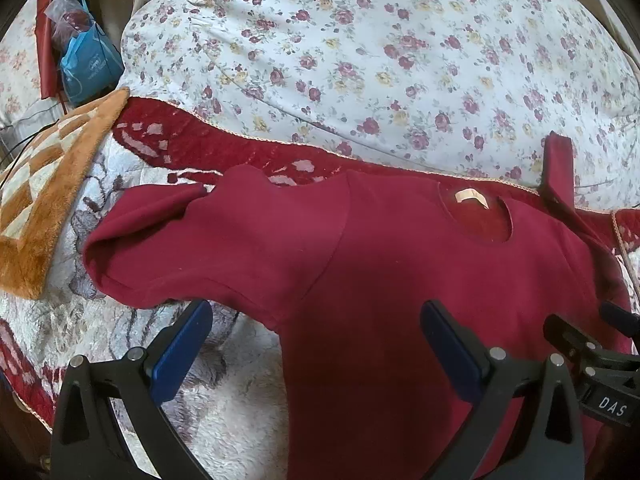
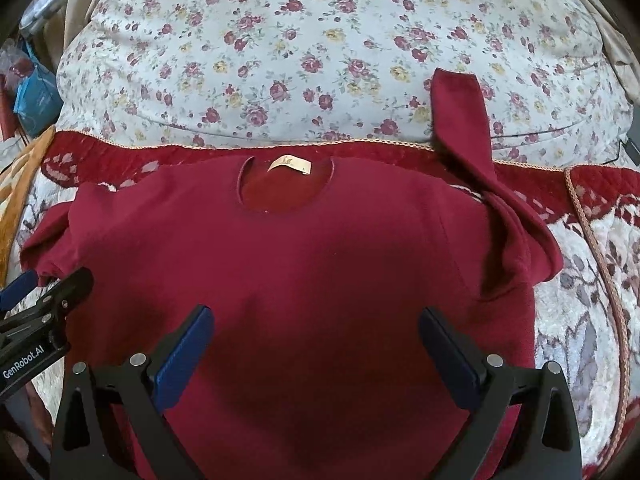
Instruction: Fold small clothes
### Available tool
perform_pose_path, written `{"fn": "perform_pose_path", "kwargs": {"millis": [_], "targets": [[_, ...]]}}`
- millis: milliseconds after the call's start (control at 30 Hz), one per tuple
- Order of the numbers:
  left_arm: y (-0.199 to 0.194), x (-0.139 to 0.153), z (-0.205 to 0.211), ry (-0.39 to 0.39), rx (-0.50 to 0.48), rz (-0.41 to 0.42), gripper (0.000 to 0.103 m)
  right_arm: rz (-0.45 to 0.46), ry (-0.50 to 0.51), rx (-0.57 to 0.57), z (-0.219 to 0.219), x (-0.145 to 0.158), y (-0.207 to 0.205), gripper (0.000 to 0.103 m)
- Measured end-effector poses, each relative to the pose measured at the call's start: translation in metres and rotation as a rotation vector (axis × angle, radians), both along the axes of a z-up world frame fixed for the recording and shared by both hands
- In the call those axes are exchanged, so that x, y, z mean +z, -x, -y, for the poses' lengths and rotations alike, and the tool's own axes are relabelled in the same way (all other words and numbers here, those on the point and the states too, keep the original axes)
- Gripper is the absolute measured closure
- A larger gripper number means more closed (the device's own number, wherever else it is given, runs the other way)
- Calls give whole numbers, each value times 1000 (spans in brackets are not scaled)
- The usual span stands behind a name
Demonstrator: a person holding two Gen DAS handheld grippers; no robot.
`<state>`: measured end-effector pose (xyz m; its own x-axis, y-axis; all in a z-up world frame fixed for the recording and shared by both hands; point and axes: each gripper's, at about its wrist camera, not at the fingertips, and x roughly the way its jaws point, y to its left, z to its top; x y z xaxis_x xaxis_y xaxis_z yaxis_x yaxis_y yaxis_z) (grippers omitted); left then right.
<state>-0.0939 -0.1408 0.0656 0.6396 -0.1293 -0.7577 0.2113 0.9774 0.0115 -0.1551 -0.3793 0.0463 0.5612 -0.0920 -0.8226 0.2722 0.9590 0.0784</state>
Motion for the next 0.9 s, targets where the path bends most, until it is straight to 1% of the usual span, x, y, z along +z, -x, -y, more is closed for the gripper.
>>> {"fn": "perform_pose_path", "kwargs": {"millis": [200,900], "targets": [[0,0,0,0,3,0,0,-5,-3,18,-3,-2,-1,0],[0,-3,-4,-1,1,-4,0,-19,-12,26,-7,-7,-6,0]]}}
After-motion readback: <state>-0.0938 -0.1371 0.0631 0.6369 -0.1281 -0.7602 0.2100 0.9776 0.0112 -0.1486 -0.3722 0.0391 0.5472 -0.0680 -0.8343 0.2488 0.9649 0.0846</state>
